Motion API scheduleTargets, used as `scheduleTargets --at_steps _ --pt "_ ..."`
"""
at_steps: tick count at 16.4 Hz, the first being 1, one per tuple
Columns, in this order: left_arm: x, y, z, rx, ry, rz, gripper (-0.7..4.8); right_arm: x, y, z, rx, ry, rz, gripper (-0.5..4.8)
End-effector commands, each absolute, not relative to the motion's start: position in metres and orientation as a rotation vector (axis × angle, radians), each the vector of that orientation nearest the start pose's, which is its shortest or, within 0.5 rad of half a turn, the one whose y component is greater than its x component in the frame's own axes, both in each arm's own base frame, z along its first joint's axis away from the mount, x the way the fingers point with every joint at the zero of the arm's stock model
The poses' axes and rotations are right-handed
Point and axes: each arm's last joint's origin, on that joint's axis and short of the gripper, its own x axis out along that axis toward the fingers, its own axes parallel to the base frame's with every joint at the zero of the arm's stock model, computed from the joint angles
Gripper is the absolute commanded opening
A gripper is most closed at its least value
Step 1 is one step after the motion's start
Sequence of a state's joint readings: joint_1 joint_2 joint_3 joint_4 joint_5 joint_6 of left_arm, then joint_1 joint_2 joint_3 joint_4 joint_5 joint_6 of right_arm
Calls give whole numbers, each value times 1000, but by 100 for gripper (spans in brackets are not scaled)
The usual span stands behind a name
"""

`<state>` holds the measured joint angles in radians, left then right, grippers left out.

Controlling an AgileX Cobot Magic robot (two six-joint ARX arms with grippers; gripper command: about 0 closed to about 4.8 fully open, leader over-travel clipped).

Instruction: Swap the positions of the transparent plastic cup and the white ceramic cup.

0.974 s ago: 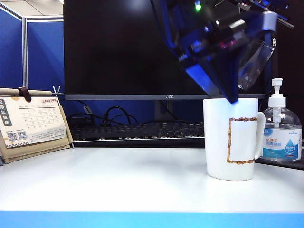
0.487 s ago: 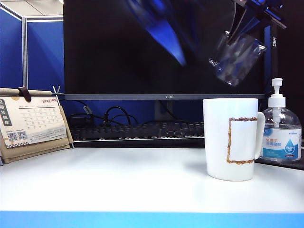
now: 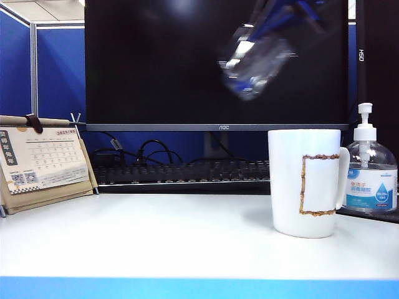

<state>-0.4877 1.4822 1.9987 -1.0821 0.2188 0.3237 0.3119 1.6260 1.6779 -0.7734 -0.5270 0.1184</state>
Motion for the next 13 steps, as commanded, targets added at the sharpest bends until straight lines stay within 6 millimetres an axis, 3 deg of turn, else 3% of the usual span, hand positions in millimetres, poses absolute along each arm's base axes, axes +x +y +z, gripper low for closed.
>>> scheduleTargets --at_steps 1,3,8,11,13 --pt "186 -95 504 381 402 -744 306 320 151 378 169 773 857 -6" --pt "162 -83 494 357 330 -717 240 315 165 376 153 780 896 -6" --pt "104 -49 405 190 138 -470 240 308 179 377 134 771 1004 -7" --pt "70 -32 375 84 54 -402 240 303 200 372 109 767 1052 -6" --pt "56 -24 360 68 48 -374 237 301 228 354 78 818 1097 -6"
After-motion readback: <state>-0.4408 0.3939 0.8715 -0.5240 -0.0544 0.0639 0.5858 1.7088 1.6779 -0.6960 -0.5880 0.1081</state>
